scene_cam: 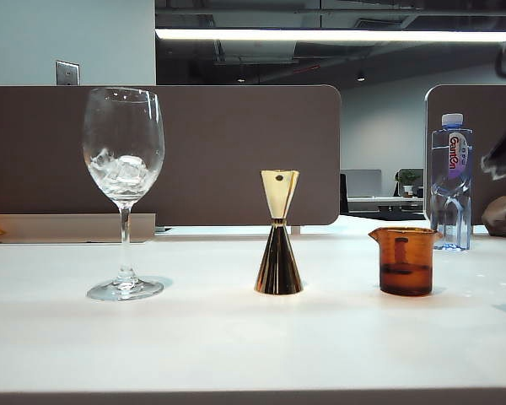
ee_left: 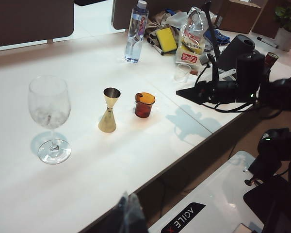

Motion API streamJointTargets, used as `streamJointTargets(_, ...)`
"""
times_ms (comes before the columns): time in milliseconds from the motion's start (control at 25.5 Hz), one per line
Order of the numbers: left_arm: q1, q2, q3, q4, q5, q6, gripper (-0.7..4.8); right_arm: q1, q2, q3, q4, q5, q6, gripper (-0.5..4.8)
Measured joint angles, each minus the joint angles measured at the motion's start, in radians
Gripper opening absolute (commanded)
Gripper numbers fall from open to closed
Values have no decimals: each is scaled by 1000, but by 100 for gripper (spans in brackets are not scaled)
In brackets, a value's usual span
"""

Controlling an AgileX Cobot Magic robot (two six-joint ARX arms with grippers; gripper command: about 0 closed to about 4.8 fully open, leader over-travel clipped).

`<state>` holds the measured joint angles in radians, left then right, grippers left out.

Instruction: Pick up the small amber measuring cup and pour the water in it into the jigger, then pick up the jigger and pour the water in it into the wine glass.

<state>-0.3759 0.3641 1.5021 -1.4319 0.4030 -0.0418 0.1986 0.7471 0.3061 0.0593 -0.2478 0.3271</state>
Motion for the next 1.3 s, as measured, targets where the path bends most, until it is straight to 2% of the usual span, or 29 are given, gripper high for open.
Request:
streamJointTargets(79,0,0,0,0,0,0,-2,0,65,-93,190,2,20,56)
streamJointTargets(236,0,0,0,0,0,0,-2,26,207,-105,299,21,20,68)
streamJointTargets(354,0,0,0,0,0,0,-2,90,312,-108,377,56,14,109)
streamJointTargets(432,0,0,0,0,0,0,-2,149,367,-109,438,110,-8,110)
streamJointTargets(589,0,0,0,0,0,0,-2,275,412,-109,462,262,-146,138)
streamJointTargets(707,0,0,0,0,0,0,-2,324,473,-109,478,385,-190,194)
streamJointTargets(825,0,0,0,0,0,0,-2,325,544,-109,549,409,-194,227)
streamJointTargets(904,0,0,0,0,0,0,-2,325,577,-109,600,410,-200,281)
streamJointTargets(1100,0,0,0,0,0,0,-2,323,598,-106,623,410,-210,285)
streamJointTargets(1297,0,0,0,0,0,0,-2,300,598,-61,623,410,-276,284)
